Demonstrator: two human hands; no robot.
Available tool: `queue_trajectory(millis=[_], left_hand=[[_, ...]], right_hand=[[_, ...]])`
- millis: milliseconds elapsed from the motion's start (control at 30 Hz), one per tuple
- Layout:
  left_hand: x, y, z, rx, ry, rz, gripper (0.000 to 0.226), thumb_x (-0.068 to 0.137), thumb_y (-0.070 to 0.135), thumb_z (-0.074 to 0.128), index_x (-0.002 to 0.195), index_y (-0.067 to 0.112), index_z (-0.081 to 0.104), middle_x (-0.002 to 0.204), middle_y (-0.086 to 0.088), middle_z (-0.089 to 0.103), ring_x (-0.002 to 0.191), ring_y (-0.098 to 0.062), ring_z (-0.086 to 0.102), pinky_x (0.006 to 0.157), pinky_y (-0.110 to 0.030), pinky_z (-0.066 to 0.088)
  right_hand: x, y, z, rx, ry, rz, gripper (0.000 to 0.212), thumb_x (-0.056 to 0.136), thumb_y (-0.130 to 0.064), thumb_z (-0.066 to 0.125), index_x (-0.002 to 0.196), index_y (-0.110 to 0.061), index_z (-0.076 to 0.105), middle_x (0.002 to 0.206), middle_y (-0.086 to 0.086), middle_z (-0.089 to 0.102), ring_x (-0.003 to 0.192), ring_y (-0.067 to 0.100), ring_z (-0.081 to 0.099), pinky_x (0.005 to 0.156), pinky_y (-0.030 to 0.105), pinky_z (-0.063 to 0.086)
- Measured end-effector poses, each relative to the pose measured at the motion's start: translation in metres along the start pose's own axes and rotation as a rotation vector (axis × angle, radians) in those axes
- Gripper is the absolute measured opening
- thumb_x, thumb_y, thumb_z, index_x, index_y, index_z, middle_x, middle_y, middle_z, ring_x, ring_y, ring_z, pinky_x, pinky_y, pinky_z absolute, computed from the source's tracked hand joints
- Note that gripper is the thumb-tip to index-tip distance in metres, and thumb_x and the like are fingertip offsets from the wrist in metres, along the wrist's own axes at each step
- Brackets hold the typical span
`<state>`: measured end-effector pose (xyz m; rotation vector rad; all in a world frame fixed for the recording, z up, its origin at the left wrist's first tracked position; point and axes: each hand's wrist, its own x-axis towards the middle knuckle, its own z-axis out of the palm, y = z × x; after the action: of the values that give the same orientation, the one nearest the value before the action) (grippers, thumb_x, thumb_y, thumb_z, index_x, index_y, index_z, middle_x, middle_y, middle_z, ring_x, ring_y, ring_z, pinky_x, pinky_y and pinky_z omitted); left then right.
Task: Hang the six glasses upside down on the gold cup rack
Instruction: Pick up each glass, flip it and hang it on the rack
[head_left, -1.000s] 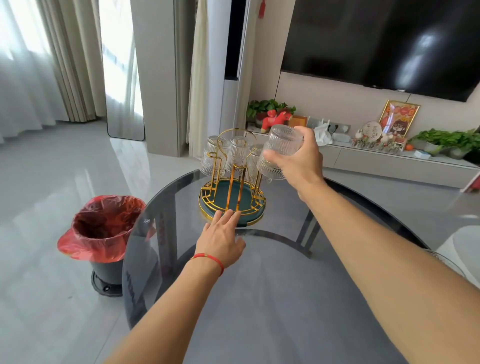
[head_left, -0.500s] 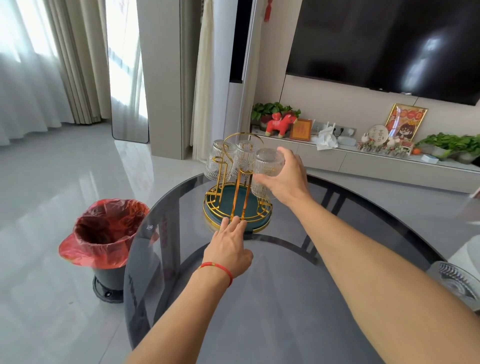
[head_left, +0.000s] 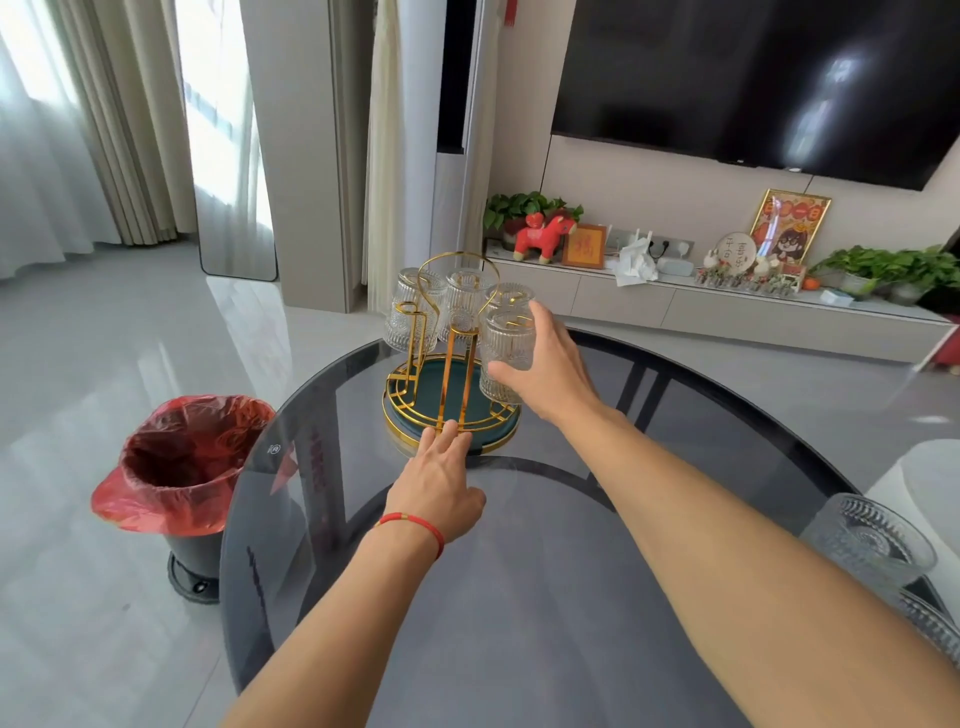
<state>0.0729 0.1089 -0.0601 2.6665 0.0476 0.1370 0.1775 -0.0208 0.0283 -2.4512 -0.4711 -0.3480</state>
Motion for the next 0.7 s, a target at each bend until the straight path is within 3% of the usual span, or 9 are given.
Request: queue_trajectory(millis=[133,200,300,400,500,633,700], left_hand=[[-0.007,0.014,0.0,0.005,0.06,0.003,0.059,0.087,0.018,0.06,0.144,0.014,0.045,0.154,-0.007,0.037,0.138,-0.03,0.031,0.106,-0.045,0.046],[-0.01,0.024,0.0,-0.014,0.116,0.006,0.056,0.087,0.017,0.06,0.142,0.013,0.049,0.153,-0.009,0.04,0.14,-0.033,0.032,0.111,-0.046,0.04],[-0.02,0.044,0.0,-0.084,0.158,0.059,0.056,0.089,0.016,0.062,0.143,0.015,0.05,0.158,-0.01,0.039,0.148,-0.032,0.028,0.119,-0.044,0.029],[-0.036,0.065,0.001,-0.188,0.171,0.126,0.049,0.086,0.015,0.063,0.135,0.015,0.059,0.143,-0.008,0.057,0.136,-0.028,0.047,0.113,-0.042,0.038],[-0.055,0.085,0.005,-0.249,0.144,0.146,0.046,0.085,0.013,0.063,0.131,0.019,0.063,0.133,-0.003,0.066,0.124,-0.026,0.058,0.107,-0.038,0.043],[-0.083,0.108,0.014,-0.349,0.097,0.163,0.042,0.086,0.014,0.061,0.127,0.025,0.065,0.127,0.004,0.069,0.119,-0.019,0.061,0.099,-0.024,0.041],[-0.093,0.119,0.018,-0.382,0.052,0.172,0.043,0.086,0.015,0.061,0.128,0.026,0.064,0.126,0.005,0.069,0.118,-0.017,0.061,0.095,-0.02,0.04]], right_hand=[[-0.02,0.005,-0.006,0.039,-0.075,0.002,0.113,0.092,-0.031,0.076,0.166,-0.02,-0.008,0.173,0.012,0.015,0.156,0.03,0.023,0.119,0.041,0.029],[-0.036,0.007,-0.009,0.008,-0.062,0.019,0.109,0.095,-0.029,0.072,0.165,-0.013,-0.01,0.172,0.015,0.009,0.157,0.03,0.018,0.12,0.039,0.026],[-0.074,0.017,-0.026,-0.056,-0.049,0.018,0.09,0.099,-0.025,0.066,0.165,-0.009,0.008,0.168,0.014,0.018,0.154,0.03,0.023,0.119,0.037,0.03],[-0.125,0.032,-0.053,-0.067,-0.081,0.003,0.065,0.099,-0.022,0.062,0.157,-0.013,0.034,0.161,0.008,0.03,0.15,0.025,0.029,0.116,0.037,0.033],[-0.176,0.045,-0.086,-0.065,-0.065,-0.039,0.04,0.096,-0.015,0.063,0.136,-0.014,0.061,0.144,0.004,0.05,0.14,0.021,0.042,0.112,0.036,0.04],[-0.246,0.071,-0.143,-0.233,0.203,-0.032,0.02,0.087,-0.009,0.072,0.106,-0.012,0.077,0.116,0.004,0.069,0.116,0.028,0.06,0.1,0.042,0.047],[-0.276,0.085,-0.17,-0.29,0.337,0.1,0.024,0.084,-0.021,0.076,0.108,-0.017,0.075,0.114,0.002,0.068,0.111,0.031,0.06,0.095,0.046,0.049]])
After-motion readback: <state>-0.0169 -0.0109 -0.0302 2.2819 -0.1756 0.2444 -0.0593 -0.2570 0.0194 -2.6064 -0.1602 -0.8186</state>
